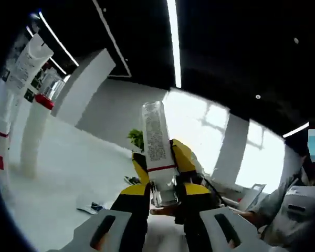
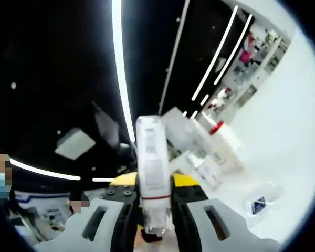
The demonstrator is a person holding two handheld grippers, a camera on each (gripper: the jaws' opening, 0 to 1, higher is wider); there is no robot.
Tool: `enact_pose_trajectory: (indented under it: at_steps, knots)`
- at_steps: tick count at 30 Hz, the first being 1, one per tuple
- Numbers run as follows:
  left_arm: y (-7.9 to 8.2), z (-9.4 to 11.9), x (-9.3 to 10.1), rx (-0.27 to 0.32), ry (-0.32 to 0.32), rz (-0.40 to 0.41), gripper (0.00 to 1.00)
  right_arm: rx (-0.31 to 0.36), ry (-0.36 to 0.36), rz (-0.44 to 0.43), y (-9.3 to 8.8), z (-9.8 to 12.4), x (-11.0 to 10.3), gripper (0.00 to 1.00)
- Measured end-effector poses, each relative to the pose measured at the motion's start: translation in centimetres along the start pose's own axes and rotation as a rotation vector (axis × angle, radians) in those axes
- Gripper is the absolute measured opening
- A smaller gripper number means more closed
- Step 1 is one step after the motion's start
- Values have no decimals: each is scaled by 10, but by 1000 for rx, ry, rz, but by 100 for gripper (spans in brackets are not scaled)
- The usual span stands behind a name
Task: Arrange the skincare products in the storage area until every visible bottle or jar stands upright without overlapping.
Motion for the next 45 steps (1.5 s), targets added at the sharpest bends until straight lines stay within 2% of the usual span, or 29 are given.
enact_pose_trajectory:
  at_steps: [2,4,9,13,15,17,19,21,23,26,28,30,32,35,39,42,45]
  knots:
    - [3,1,-10,10,115,-84,35,26,-27,-15,4,2,5,21]
    - [6,3,-15,23,181,-136,38,58,-56,-38,11,6,16,21]
    - [13,8,-19,35,300,-253,38,132,-91,-122,24,18,30,21]
    - [17,9,-25,22,389,-354,38,147,-101,-206,26,22,39,21]
    - [16,7,-25,10,384,-359,38,121,-103,-290,21,21,46,21]
    - [16,7,-26,13,374,-348,38,125,-86,-320,20,20,46,21]
    - [16,6,-26,14,343,-322,39,147,-64,-361,22,20,47,21]
    - [11,2,-25,-20,317,-320,39,194,-9,-407,26,22,42,21]
    - [5,-4,-21,-56,305,-344,39,230,16,-448,29,24,43,21]
    - [0,-12,-21,-94,399,-485,46,231,13,-458,27,24,45,21]
    - [-1,-15,-19,-88,419,-518,54,220,12,-464,23,20,44,21]
    - [0,-16,-18,-78,451,-566,55,195,14,-475,17,14,43,21]
    - [2,-14,-17,-63,458,-571,55,185,14,-475,15,10,44,21]
    - [9,-8,-22,-29,518,-591,54,182,9,-473,11,7,45,21]
    - [15,-1,-23,5,554,-586,52,178,6,-483,5,2,47,21]
    - [16,1,-22,9,576,-596,52,185,22,-491,3,1,44,21]
    - [18,1,-20,9,610,-647,52,193,23,-498,4,3,44,21]
Point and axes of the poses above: the point that each gripper's makers call its tool centre point, and the gripper's own axes: z roughly backward along the fingers, x roughly to its right, y roughly out of its top, the point moved 2 cm from there along z, roughly backward along the fingers, and after that the axes turned 12 degrees about -x, right-handed, at the moved point
